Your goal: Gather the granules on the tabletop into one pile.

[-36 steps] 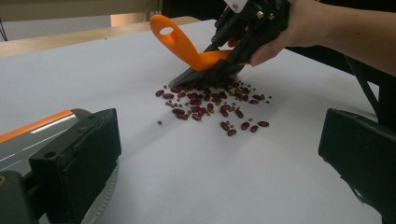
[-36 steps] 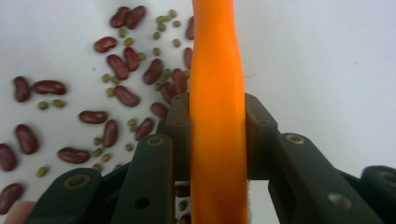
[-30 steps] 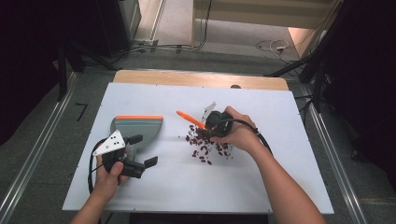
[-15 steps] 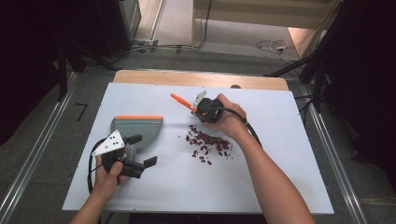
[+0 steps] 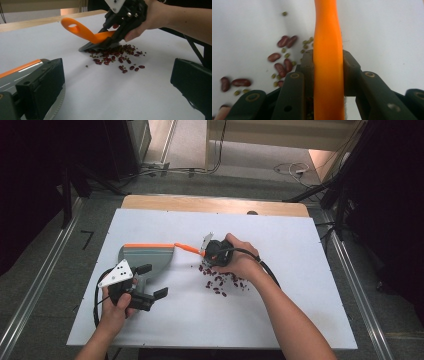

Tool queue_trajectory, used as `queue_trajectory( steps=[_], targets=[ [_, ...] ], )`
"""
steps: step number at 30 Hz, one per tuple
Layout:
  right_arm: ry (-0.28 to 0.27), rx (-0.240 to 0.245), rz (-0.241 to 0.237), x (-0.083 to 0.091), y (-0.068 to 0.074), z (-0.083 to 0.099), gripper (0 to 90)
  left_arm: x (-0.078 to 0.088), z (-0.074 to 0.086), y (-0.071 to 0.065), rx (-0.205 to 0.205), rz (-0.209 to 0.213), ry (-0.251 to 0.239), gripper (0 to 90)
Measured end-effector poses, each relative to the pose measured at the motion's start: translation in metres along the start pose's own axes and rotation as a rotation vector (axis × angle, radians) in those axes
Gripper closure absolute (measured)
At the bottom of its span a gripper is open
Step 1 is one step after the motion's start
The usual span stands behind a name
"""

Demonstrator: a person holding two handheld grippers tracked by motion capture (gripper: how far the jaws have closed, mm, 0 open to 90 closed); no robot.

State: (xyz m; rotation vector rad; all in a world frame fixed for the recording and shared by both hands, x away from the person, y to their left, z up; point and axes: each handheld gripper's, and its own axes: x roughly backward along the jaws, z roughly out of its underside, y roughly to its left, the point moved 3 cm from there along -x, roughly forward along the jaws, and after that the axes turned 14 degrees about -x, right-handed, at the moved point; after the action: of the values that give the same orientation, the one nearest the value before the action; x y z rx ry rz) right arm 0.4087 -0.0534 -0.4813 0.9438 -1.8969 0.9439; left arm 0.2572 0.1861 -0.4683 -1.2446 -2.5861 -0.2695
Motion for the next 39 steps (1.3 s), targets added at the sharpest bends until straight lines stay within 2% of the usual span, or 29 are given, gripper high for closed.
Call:
queue_trajectory(
  steps=[6, 8, 10, 11, 12, 13, 14, 15, 17, 19, 20, 23, 24, 25, 26, 27, 28, 31, 32, 33, 35, 36, 37, 38, 39],
  targets=[
    [0.022, 0.04, -0.029, 0.006, 0.009, 0.006, 67.3, -0.001, 0.0, 0.0, -0.003, -0.002, 0.004, 0.0],
    [0.012, 0.042, -0.022, 0.009, 0.008, 0.006, 67.4, 0.0, 0.0, 0.0, -0.002, -0.003, 0.0, 0.0],
    [-0.011, 0.032, 0.004, 0.011, 0.005, 0.005, 67.8, 0.001, 0.0, 0.0, -0.003, -0.002, -0.004, 0.0],
    [-0.024, -0.007, 0.011, 0.014, 0.002, 0.004, 68.2, 0.001, 0.0, 0.001, -0.003, -0.005, -0.003, 0.0],
    [-0.024, -0.007, 0.011, 0.014, 0.002, 0.004, 68.2, 0.001, 0.0, 0.001, 0.002, -0.005, -0.005, 0.0],
    [-0.069, -0.075, -0.002, 0.022, -0.005, 0.001, 68.4, 0.001, 0.0, 0.001, 0.0, -0.008, -0.005, 0.0],
    [-0.095, -0.105, -0.01, 0.028, -0.007, -0.001, 68.5, 0.002, 0.0, 0.001, 0.0, -0.01, -0.004, 0.0],
    [-0.095, -0.105, -0.01, 0.028, -0.007, -0.001, 68.5, 0.002, 0.0, 0.002, 0.001, -0.01, -0.008, 0.0],
    [-0.135, -0.161, -0.019, 0.041, -0.011, -0.005, 68.5, 0.002, 0.0, 0.002, -0.001, -0.011, -0.007, 0.0],
    [-0.151, -0.231, -0.042, 0.052, -0.011, -0.011, 68.4, 0.002, 0.0, 0.002, -0.001, -0.012, -0.007, 0.0],
    [-0.153, -0.295, -0.087, 0.06, -0.008, -0.016, 68.4, 0.002, 0.0, 0.002, 0.0, -0.013, -0.008, 0.0],
    [-0.143, -0.43, -0.224, 0.063, 0.001, -0.022, 68.4, 0.003, 0.0, 0.002, -0.001, -0.015, -0.008, 0.0],
    [-0.143, -0.459, -0.283, 0.061, 0.004, -0.024, 68.4, 0.003, 0.0, 0.002, -0.001, -0.015, -0.008, 0.0],
    [-0.143, -0.459, -0.283, 0.061, 0.004, -0.024, 68.4, 0.003, 0.0, 0.002, -0.001, -0.016, -0.008, 0.0],
    [-0.111, -0.552, -0.359, 0.056, 0.011, -0.027, 68.5, 0.003, 0.0, 0.002, 0.0, -0.016, -0.008, 0.0],
    [-0.111, -0.552, -0.359, 0.056, 0.011, -0.027, 68.5, 0.003, 0.0, 0.002, -0.001, -0.016, -0.007, 0.0],
    [-0.097, -0.582, -0.385, 0.052, 0.014, -0.029, 68.5, 0.003, 0.0, 0.002, -0.001, -0.017, -0.006, 0.0],
    [-0.064, -0.673, -0.409, 0.037, 0.018, -0.031, 68.5, 0.003, 0.0, 0.002, -0.001, -0.015, -0.006, 0.0],
    [-0.035, -0.748, -0.448, 0.025, 0.02, -0.031, 68.5, 0.003, 0.0, 0.002, -0.002, -0.016, -0.006, 0.0],
    [-0.035, -0.748, -0.448, 0.025, 0.02, -0.031, 68.5, 0.003, 0.0, 0.002, -0.002, -0.016, -0.006, 0.0],
    [-0.04, -0.821, -0.518, 0.014, 0.023, -0.03, 68.5, 0.003, 0.0, 0.002, 0.0, -0.014, -0.008, 0.0],
    [-0.037, -0.841, -0.543, 0.009, 0.025, -0.029, 68.5, 0.003, 0.0, 0.002, -0.001, -0.014, -0.008, 0.0],
    [-0.032, -0.857, -0.553, 0.005, 0.028, -0.029, 68.5, 0.003, 0.0, 0.002, -0.001, -0.013, -0.008, 0.0],
    [-0.021, -0.859, -0.539, 0.001, 0.03, -0.029, 68.5, 0.003, 0.0, 0.002, 0.0, -0.013, -0.009, 0.0],
    [-0.012, -0.856, -0.504, -0.003, 0.031, -0.028, 68.6, 0.003, 0.0, 0.002, -0.001, -0.014, -0.008, 0.0]
  ],
)
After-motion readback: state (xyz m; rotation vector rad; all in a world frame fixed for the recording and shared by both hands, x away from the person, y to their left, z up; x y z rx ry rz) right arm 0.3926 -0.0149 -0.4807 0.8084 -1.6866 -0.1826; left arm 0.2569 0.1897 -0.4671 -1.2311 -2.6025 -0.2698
